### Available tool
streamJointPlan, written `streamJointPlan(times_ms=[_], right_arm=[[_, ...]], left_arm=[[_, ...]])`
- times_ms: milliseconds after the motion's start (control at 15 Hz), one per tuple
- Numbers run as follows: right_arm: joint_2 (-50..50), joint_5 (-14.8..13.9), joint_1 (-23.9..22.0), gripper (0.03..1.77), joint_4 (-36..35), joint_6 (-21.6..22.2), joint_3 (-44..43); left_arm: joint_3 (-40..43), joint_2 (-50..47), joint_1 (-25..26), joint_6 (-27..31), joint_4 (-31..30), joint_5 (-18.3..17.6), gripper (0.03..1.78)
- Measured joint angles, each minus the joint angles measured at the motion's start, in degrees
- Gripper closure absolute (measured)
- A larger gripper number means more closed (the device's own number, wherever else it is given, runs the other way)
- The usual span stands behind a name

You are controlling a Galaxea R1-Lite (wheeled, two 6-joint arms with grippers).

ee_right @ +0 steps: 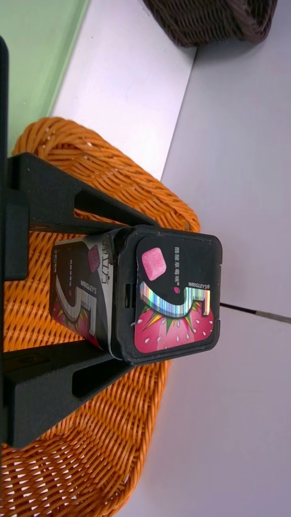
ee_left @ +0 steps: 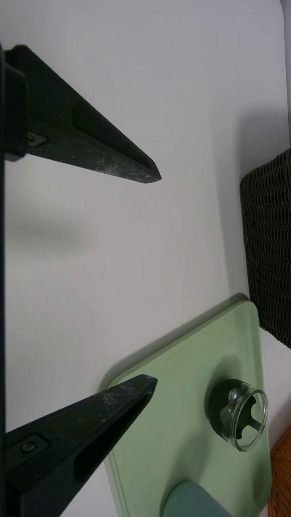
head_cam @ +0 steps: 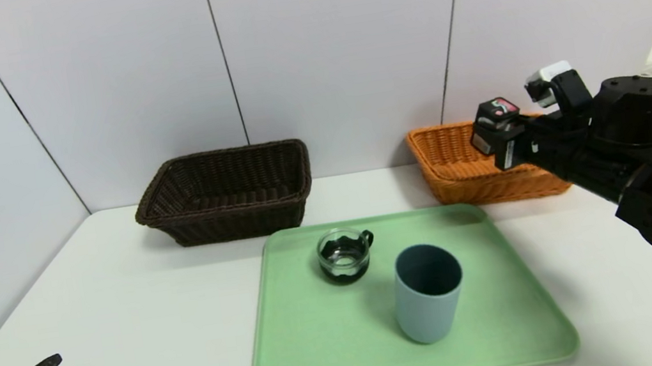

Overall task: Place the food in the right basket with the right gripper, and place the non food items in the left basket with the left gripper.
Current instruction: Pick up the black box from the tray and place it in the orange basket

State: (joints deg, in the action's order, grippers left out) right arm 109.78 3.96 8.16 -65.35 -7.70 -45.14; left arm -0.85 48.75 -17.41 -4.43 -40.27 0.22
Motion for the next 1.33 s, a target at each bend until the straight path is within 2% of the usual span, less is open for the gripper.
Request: streamJointPlan(times_ms=[133, 600, 800, 1333], right_arm=[[1.55, -2.01, -0.02, 1.06, -0.13, 0.0, -1.02], [6.35, -2.47, 0.0, 1.06, -0.72, 0.02, -1.72], [7.7, -3.58, -0.15, 1.06, -0.85, 0.0, -2.18], [9.02, -3.63, -0.52, 1.06, -0.74, -0.1, -3.17]], left_arm=[[0.28, 0.0, 0.0, -0.01, 0.02, 0.0, 0.12], [0.76, -0.02, 0.0, -0.15, 1.55, -0.06, 0.12], [0.72, 0.0, 0.0, -0.17, 1.77, -0.12, 0.12], [0.72, 0.0, 0.0, -0.2, 1.74, -0.12, 0.12]])
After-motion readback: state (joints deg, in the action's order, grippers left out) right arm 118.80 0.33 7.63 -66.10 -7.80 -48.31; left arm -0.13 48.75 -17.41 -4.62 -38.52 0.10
